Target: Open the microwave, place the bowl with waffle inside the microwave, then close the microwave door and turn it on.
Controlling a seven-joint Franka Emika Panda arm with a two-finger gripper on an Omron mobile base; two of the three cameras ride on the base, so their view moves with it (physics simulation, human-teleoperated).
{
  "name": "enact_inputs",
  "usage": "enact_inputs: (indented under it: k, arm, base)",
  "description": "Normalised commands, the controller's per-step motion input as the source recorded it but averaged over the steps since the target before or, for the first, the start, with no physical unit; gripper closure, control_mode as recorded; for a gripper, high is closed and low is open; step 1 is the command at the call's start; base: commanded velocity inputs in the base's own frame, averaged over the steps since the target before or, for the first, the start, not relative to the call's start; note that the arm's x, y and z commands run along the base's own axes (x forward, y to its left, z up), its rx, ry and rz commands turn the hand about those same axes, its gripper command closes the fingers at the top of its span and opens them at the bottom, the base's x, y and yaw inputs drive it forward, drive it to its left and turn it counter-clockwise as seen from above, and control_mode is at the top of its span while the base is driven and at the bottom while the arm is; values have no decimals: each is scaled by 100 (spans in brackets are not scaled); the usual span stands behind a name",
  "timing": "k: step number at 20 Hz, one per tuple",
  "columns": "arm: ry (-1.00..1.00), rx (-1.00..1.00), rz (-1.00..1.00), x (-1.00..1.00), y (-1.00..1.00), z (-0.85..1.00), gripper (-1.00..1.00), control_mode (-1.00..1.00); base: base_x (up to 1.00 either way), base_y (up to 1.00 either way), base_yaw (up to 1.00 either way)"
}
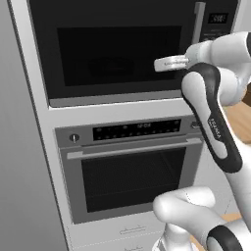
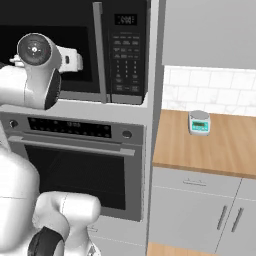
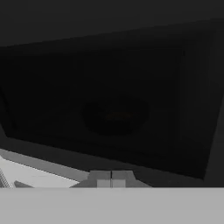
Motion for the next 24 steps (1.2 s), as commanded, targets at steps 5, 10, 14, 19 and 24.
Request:
enact_inputs:
  k: [5, 10, 14, 19, 24]
  arm:
    - [20, 26, 10, -97, -64, 3, 100, -100]
    - [7, 45, 1, -12, -80, 0, 100, -100]
    - [19, 55, -8, 5, -59, -15, 100, -100]
    - [35, 49, -19, 31, -26, -49, 100, -100]
    - [11, 17, -7, 0, -15, -39, 100, -100]
  base:
    - [0, 0, 0]
    - [0, 0, 0]
    - [0, 0, 0]
    - [0, 0, 0]
    - [0, 0, 0]
